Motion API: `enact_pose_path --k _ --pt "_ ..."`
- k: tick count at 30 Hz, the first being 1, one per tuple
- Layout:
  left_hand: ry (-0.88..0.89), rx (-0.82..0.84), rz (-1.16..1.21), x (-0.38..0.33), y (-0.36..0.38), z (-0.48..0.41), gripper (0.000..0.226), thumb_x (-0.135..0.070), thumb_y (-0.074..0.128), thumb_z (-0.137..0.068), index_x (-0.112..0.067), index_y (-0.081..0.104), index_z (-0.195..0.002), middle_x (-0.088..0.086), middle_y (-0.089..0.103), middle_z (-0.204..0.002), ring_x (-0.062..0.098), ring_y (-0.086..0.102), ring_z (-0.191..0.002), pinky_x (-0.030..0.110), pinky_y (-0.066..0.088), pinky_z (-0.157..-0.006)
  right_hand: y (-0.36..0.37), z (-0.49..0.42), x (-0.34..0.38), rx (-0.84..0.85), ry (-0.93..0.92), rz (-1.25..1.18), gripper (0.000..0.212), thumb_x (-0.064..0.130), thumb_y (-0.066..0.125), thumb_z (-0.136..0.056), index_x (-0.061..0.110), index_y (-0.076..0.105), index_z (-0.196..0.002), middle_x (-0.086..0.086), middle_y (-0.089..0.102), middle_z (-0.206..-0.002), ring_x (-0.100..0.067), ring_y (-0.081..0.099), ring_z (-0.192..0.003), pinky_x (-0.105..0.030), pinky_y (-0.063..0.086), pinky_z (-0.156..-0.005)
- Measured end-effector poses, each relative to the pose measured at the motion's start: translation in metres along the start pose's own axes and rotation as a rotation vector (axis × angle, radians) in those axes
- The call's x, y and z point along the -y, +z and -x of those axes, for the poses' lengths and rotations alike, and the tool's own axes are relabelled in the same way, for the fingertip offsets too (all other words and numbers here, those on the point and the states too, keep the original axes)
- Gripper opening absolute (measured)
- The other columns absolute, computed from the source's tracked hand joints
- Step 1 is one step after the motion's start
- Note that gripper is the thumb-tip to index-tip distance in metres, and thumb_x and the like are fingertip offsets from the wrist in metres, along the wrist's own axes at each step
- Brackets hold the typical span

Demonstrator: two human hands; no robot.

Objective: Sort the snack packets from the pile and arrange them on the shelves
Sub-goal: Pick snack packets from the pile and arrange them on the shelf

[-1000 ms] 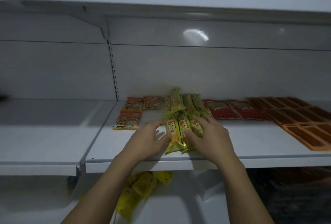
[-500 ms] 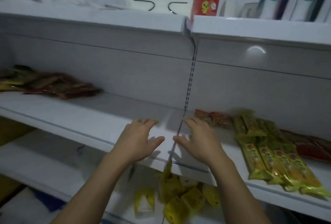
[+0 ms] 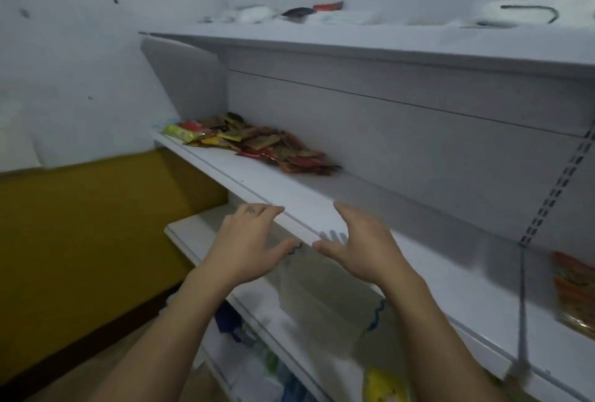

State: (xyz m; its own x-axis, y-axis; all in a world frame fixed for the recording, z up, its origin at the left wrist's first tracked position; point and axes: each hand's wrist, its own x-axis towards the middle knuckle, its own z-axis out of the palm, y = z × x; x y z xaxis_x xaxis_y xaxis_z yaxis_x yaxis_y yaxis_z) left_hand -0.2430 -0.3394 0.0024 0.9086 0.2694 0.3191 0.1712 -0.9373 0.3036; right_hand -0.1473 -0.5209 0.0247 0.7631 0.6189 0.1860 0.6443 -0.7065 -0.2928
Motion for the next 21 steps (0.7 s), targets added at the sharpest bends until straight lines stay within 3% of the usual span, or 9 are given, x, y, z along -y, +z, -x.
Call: enact_pose_path --k 7,14,21 --pt "-0.117 -0.027 -0.035 0.07 -0.022 0.006 0.068 -0.064 0.047 -0.092 -0.031 0.032 -0.15 -0.006 0.038 -0.152 0.015 0.026 -0.141 0.034 0.027 -0.111 0.038 -0.056 0.061 0.046 -0.122 -0.041 0.089 0.064 0.057 -0.087 0.024 0.018 -0.156 0.001 0.018 -0.163 -0.018 0.014 -0.15 -0.04 0.016 -0.121" --pt "-0.261 -0.025 -0.039 0.128 -0.018 -0.001 0.067 -0.064 0.045 -0.093 -0.032 0.031 -0.15 -0.007 0.038 -0.153 0.015 0.026 -0.142 0.036 0.025 -0.112 0.079 -0.113 0.101 0.089 -0.198 -0.079 0.089 0.064 0.059 -0.085 0.026 0.02 -0.156 0.0 0.022 -0.162 -0.019 0.018 -0.149 -0.041 0.02 -0.12" --pt "-0.307 -0.02 -0.078 0.192 -0.011 -0.063 0.064 -0.063 0.045 -0.094 -0.032 0.033 -0.149 -0.008 0.04 -0.151 0.014 0.028 -0.14 0.035 0.028 -0.109 0.112 -0.2 0.125 0.109 -0.212 -0.143 0.084 0.06 0.059 -0.088 0.027 0.021 -0.155 0.0 0.021 -0.162 -0.019 0.018 -0.149 -0.041 0.019 -0.12"
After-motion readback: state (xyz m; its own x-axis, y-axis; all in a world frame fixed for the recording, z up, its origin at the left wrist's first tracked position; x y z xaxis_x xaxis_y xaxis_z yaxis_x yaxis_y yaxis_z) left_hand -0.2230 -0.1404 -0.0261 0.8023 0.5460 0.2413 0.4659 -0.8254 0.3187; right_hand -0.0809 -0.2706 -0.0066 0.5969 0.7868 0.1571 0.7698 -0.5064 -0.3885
